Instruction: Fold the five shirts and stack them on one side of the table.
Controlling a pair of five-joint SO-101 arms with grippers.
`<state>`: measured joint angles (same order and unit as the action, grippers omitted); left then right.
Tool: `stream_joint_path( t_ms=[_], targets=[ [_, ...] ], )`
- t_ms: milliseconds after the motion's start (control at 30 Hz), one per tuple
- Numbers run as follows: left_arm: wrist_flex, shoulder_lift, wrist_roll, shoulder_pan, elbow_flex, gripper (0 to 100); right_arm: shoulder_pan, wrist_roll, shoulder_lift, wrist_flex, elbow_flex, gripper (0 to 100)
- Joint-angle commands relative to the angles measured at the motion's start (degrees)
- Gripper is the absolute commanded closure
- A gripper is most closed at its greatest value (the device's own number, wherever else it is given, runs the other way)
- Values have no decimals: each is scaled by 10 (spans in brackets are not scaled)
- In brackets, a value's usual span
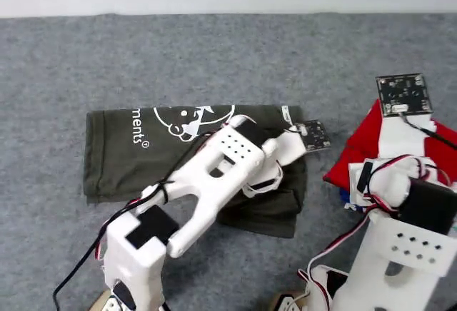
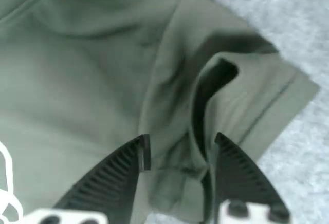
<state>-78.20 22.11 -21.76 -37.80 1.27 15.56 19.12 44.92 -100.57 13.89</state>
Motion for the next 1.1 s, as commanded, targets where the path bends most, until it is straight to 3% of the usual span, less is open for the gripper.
stream_joint_path(
  t_ms=[0,267,800,1067],
  targets=[
    [-13,4,4,-23,29,820,6,-5,17,-22,-4,989],
    [-11,34,4,-15,29,834,7,-5,17,-22,-6,989],
    [-16,49,4,-18,30,983,6,-5,17,-20,-6,989],
    [-62,49,4,-15,74,994,6,-5,17,-20,-6,989]
  ],
)
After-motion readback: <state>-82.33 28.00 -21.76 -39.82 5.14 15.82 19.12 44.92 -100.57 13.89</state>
